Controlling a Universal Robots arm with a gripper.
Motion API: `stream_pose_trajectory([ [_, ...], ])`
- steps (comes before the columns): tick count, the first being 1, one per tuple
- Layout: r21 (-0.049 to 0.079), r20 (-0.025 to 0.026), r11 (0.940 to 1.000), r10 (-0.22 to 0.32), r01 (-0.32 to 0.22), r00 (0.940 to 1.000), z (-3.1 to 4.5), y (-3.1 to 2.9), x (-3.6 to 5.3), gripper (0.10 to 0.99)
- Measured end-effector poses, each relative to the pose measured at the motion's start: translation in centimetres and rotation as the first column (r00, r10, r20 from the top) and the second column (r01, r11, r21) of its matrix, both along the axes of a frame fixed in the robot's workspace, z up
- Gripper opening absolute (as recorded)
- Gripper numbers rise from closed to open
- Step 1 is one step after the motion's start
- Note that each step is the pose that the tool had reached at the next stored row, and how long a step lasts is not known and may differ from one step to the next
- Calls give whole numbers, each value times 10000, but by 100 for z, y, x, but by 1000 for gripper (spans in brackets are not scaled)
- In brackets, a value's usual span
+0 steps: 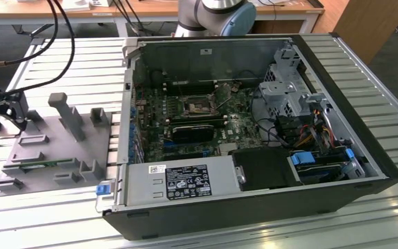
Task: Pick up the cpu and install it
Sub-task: 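Pick up the cpu and move it towards the insertion slot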
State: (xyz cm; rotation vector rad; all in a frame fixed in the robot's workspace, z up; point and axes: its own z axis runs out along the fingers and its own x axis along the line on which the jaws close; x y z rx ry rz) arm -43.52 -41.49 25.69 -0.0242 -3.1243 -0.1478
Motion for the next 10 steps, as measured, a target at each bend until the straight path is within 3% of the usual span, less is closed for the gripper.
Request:
stream_pose_trajectory([
  [10, 8, 0, 10000, -1, 1, 10000, 100, 3, 0, 525],
])
